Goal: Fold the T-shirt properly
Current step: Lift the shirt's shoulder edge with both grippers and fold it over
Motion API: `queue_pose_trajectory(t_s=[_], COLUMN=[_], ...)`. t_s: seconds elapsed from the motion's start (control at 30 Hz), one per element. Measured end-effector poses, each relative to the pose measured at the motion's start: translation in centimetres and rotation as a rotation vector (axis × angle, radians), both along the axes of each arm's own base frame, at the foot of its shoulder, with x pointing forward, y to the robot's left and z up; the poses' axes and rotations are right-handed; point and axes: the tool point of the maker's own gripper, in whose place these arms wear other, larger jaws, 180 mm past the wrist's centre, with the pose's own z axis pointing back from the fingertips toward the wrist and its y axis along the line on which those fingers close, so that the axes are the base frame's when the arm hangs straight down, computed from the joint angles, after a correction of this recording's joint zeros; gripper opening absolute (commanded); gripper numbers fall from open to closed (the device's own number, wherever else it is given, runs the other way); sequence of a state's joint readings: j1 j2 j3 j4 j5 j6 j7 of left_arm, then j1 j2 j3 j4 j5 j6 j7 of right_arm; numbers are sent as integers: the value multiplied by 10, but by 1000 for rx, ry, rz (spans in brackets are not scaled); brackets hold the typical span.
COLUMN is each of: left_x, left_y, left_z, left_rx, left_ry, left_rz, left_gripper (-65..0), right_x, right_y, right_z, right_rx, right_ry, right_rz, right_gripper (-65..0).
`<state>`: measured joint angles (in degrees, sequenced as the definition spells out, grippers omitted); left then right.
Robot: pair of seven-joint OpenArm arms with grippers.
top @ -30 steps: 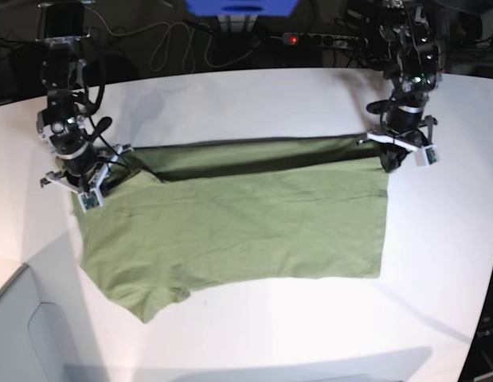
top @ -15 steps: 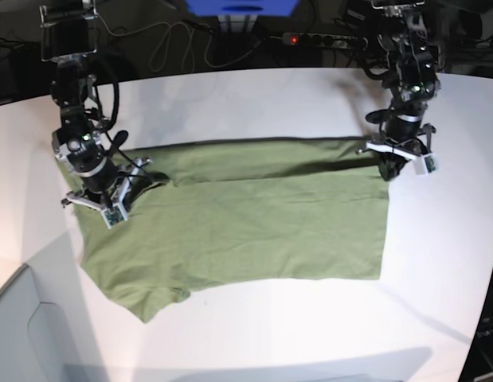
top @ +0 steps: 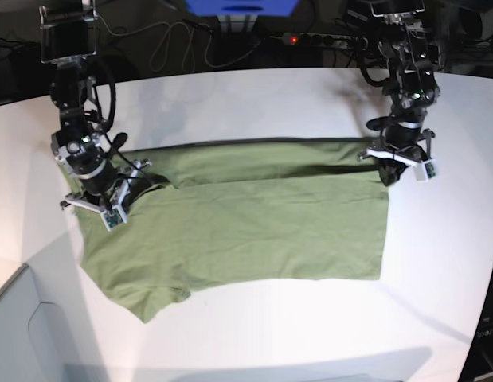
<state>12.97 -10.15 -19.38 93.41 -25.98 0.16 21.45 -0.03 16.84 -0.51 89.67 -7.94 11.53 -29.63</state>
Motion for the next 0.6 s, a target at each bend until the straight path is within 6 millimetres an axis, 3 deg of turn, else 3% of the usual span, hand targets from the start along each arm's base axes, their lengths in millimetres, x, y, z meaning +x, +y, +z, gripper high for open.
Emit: queue_pose_trajectory(t_s=[0.23,0.3,0.53,0.6], left_x=[-1,-1,-1,-2], left_y=[0,0,1,0], left_z=[-1,-1,-1,1], left_rx=[0,0,0,2], left_ry=[3,4,4,-1], left_rz=[0,0,4,2], left_gripper=[-650,-650,-329,-260], right_x=[0,0,0,0], right_y=[0,0,-1,-2], right_z=[0,0,0,1], right_rx=[0,0,0,-2], right_ry=[0,1,0,-1], right_rz=[0,0,-2,-3], right_gripper=[-647,-603,-261,-195])
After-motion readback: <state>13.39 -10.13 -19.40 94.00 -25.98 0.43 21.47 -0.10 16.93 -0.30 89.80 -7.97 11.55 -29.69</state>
